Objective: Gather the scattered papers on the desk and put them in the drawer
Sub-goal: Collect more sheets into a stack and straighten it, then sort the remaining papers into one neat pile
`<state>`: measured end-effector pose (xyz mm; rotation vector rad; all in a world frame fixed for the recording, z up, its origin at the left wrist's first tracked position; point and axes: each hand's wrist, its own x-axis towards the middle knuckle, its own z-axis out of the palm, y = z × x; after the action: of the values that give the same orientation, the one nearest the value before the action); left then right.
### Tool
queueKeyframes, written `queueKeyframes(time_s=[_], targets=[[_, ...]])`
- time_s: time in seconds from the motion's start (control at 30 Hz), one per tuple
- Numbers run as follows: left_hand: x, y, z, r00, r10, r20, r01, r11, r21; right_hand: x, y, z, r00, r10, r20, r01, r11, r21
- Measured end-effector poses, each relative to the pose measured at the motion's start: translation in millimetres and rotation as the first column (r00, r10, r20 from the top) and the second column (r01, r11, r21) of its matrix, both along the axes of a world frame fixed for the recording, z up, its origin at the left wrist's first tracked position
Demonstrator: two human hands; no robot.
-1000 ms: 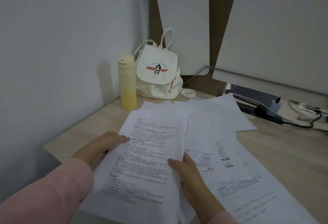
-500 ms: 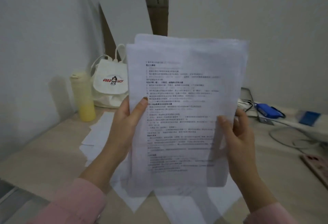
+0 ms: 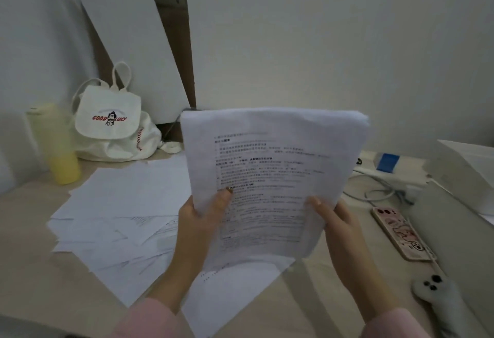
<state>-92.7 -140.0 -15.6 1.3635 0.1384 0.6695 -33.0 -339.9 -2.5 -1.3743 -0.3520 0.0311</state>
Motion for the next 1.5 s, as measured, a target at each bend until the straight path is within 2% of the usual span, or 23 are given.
queueKeyframes(time_s=[0.07, 0.23, 0.4, 0.5, 0.7, 0.8, 0.93, 1.1, 1.23, 1.37, 1.43, 1.5], targets=[[-3.9, 1.2, -4.8, 1.000, 0.018, -0.013, -0.018, 0.999, 0.036, 0.8, -7.0, -6.2, 1.000, -0.007, -0.005, 0.007, 1.000, 0.002], [-14.7, -8.1, -39.6, 0.991, -0.011, -0.137, 0.015, 1.000, 0.026, -10.6, -1.9, -50.2, 0.982, -0.067, -0.178, 0.051, 0.994, -0.096], [-13.4, -5.1, -37.1, 0.990, -0.016, -0.138, 0.026, 0.997, 0.069, -10.0, -2.4, -46.2, 0.974, -0.146, -0.174, 0.135, 0.988, -0.077], [-17.0, -7.4, -44.7, 0.979, -0.066, -0.194, 0.079, 0.995, 0.059, -11.8, -3.8, -59.7, 0.957, -0.186, -0.221, 0.153, 0.975, -0.161], [-4.3, -17.3, -47.3, 0.956, -0.118, -0.270, 0.146, 0.985, 0.086, -11.2, -22.1, -51.3, 0.963, -0.215, -0.163, 0.159, 0.940, -0.302], [12.9, -28.9, -43.3, 0.916, -0.148, -0.372, 0.195, 0.976, 0.093, -12.2, -39.0, -50.3, 0.949, -0.292, -0.117, 0.222, 0.884, -0.411], [33.6, -52.3, -54.9, 0.746, -0.281, -0.603, 0.377, 0.925, 0.035, -12.7, -64.9, -66.3, 0.887, -0.438, -0.142, 0.312, 0.798, -0.516], [38.2, -83.1, -65.9, 0.620, -0.398, -0.676, 0.533, 0.846, -0.009, -3.4, -94.9, -95.0, 0.822, -0.554, -0.129, 0.343, 0.664, -0.665], [37.6, -83.8, -74.5, 0.567, -0.469, -0.677, 0.635, 0.772, -0.003, 1.3, -101.3, -102.0, 0.847, -0.524, -0.087, 0.281, 0.581, -0.764], [39.3, -74.1, -77.0, 0.540, -0.461, -0.704, 0.689, 0.723, 0.056, -1.8, -97.9, -101.9, 0.869, -0.495, 0.008, 0.235, 0.397, -0.887], [40.9, -67.8, -73.0, 0.506, -0.440, -0.742, 0.730, 0.676, 0.097, -5.2, -96.7, -96.3, 0.881, -0.472, 0.037, 0.218, 0.335, -0.917], [42.2, -59.4, -64.1, 0.485, -0.357, -0.798, 0.756, 0.629, 0.178, -8.5, -95.5, -90.5, 0.891, -0.451, 0.039, 0.203, 0.321, -0.925]])
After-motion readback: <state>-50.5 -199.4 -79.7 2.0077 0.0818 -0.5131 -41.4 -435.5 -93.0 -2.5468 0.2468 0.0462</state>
